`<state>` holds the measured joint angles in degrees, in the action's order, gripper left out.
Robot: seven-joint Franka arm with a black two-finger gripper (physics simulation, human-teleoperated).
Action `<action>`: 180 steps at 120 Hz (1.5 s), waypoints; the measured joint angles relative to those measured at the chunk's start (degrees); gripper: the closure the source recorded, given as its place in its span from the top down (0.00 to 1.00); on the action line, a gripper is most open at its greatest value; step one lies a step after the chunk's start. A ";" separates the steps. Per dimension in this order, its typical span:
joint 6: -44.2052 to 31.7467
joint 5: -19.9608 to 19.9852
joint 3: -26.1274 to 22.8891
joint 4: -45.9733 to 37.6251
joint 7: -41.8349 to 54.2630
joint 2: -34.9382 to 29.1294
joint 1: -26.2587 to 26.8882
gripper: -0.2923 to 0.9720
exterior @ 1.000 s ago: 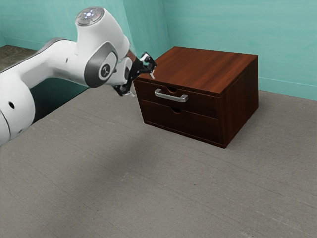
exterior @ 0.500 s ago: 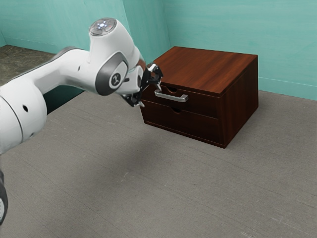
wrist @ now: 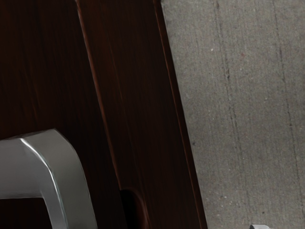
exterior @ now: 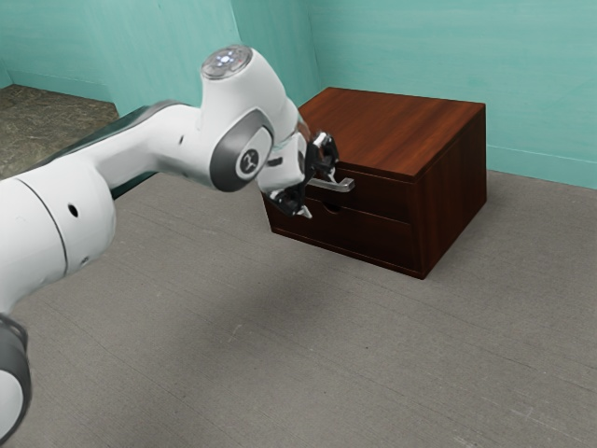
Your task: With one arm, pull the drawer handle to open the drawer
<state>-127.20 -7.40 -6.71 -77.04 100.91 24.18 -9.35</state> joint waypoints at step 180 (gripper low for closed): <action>-4.52 -6.34 0.15 -31.96 -9.48 -24.36 -0.65 0.53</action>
<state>-131.72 -13.75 -6.56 -109.00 91.44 -0.18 -9.99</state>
